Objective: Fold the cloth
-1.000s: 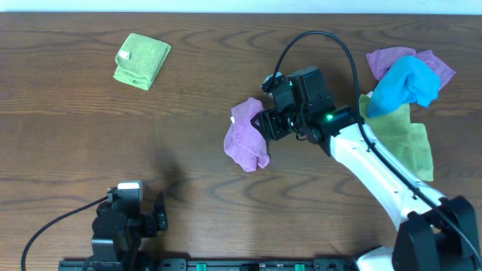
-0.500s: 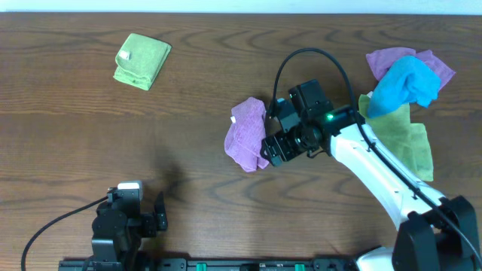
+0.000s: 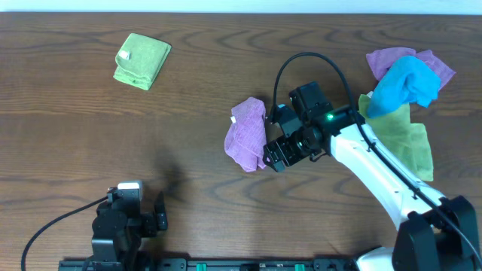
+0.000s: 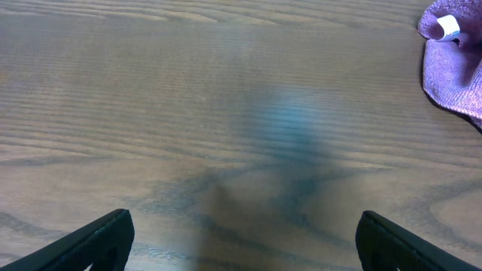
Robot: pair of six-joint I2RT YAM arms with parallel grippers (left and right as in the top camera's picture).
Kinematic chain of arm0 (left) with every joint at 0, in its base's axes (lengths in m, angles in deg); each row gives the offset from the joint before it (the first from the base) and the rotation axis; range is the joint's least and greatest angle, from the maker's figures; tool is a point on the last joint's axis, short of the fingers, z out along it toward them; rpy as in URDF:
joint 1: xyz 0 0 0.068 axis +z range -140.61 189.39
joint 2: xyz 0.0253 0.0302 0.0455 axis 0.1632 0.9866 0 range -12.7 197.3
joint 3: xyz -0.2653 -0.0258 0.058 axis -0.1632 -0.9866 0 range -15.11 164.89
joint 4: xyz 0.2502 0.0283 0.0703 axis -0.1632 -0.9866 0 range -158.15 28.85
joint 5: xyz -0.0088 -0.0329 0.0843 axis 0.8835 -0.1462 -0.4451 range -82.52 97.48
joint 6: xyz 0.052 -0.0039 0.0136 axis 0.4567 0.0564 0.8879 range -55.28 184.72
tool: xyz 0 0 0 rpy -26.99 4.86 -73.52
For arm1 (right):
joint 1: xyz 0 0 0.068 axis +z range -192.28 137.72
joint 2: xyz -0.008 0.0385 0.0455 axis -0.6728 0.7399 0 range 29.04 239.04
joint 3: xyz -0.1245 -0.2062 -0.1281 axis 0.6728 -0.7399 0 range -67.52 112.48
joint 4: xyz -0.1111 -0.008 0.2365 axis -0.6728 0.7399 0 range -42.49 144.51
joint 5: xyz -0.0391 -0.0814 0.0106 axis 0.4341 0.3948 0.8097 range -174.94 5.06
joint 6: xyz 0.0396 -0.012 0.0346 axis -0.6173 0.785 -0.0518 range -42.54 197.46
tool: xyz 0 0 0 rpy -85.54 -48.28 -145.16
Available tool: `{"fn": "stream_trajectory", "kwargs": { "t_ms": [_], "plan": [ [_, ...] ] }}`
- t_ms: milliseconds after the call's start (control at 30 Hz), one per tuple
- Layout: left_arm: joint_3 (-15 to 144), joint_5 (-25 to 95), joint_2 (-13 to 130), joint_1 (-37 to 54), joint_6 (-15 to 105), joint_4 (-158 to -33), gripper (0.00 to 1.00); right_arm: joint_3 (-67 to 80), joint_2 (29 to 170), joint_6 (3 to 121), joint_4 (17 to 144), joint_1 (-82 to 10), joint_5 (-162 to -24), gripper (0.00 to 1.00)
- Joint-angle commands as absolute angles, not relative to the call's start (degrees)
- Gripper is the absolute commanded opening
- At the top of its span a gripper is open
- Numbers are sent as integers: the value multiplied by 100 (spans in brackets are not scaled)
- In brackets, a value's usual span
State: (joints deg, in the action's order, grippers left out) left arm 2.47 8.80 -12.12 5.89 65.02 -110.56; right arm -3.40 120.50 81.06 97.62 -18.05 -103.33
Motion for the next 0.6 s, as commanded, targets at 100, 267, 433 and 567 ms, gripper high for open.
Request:
{"fn": "stream_trajectory", "kwargs": {
  "t_ms": [100, 267, 433, 567],
  "plan": [
    [252, 856, -1244, 613, 6604, -11045, 95, -292, 12046, 8189, 9825, -1829, -10329, 91],
    [252, 856, -1244, 613, 6604, -11045, 95, -413, 12046, 8226, 9661, -1832, -10036, 92],
    [252, 856, -1244, 613, 6604, -11045, 95, -708, 12046, 8226, 9279, -1829, -9887, 91],
    [252, 856, -1244, 613, 6604, -11045, 95, -992, 12046, 8226, 8964, -1829, -9889, 86]
  ]
}}
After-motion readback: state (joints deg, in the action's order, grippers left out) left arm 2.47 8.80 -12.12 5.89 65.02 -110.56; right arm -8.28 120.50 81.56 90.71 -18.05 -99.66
